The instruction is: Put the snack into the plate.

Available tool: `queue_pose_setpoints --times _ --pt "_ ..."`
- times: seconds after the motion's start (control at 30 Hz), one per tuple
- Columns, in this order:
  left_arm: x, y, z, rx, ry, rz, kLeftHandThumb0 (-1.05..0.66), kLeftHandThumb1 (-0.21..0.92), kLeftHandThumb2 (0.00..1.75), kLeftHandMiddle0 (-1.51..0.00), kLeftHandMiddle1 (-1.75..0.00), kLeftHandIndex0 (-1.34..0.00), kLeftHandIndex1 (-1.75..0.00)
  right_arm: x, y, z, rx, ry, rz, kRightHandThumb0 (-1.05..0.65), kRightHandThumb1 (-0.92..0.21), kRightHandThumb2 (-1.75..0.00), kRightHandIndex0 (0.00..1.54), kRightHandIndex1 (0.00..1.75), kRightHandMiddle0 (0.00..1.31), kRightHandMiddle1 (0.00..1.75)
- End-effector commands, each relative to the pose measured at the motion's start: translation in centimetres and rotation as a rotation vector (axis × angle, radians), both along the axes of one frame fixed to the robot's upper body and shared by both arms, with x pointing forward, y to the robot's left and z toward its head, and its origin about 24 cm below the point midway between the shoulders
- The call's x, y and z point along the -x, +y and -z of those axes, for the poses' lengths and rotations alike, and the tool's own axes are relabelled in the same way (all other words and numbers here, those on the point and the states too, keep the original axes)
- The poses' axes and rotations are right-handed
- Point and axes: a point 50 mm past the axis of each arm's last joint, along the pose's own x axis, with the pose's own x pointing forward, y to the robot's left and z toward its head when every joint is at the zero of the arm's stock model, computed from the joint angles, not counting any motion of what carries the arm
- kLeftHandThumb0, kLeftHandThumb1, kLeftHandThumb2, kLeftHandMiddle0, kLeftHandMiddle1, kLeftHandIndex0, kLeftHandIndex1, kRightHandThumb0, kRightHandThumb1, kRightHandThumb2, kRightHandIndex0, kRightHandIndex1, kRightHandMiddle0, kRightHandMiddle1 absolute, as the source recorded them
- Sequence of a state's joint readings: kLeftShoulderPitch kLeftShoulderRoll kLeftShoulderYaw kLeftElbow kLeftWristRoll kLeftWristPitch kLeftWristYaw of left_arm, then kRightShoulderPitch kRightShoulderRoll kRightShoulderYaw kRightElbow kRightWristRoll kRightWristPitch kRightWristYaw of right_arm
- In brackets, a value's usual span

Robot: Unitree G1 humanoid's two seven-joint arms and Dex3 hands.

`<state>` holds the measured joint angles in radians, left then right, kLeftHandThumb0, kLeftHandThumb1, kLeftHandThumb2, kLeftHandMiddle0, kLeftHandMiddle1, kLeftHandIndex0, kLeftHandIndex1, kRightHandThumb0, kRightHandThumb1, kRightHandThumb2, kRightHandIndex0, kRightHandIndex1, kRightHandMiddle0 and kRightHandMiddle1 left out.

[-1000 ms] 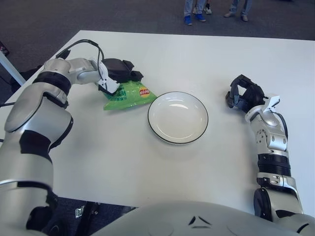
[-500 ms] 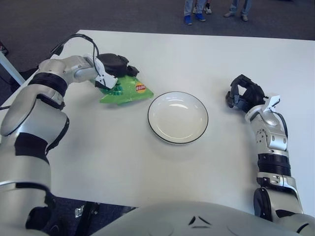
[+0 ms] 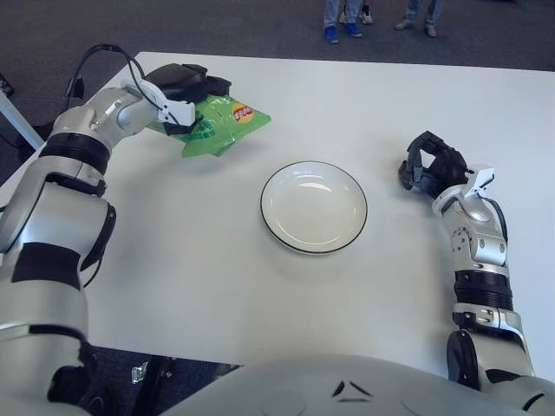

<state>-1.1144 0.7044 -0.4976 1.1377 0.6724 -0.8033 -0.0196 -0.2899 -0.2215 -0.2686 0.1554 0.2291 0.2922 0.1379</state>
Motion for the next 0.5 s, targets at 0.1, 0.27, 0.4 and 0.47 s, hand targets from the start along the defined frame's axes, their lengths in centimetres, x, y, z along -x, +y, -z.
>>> queue_pose_setpoints --times 0.1,0.27,0.4,0.47 --pt "-0.2 -0.7 -1.6 0.038 -0.108 0.015 0.56 0.11 1.57 -0.79 -1.75 -1.07 -1.75 0.9 -0.3 3.0 -0.046 0.129 0.016 -0.48 -0.34 -1.29 1.30 1.75 0.60 1.75" --pt "-0.2 -1.2 -2.1 0.049 -0.172 0.029 0.56 0.11 1.57 -0.78 -1.75 -1.03 -1.75 0.9 -0.3 3.0 -0.049 0.127 0.015 -0.48 -0.35 -1.29 1.30 1.75 0.59 1.75" --pt "-0.2 -1.8 -2.6 0.074 -0.232 0.046 0.55 0.12 1.55 -0.77 -1.75 -0.99 -1.75 0.8 -0.3 3.0 -0.047 0.128 0.011 -0.48 -0.35 -1.29 1.31 1.75 0.59 1.75" --pt "-0.2 -1.9 -2.6 0.080 -0.241 0.049 0.55 0.13 1.54 -0.76 -1.75 -0.97 -1.75 0.8 -0.3 3.0 -0.047 0.128 0.010 -0.48 -0.35 -1.29 1.31 1.75 0.59 1.75"
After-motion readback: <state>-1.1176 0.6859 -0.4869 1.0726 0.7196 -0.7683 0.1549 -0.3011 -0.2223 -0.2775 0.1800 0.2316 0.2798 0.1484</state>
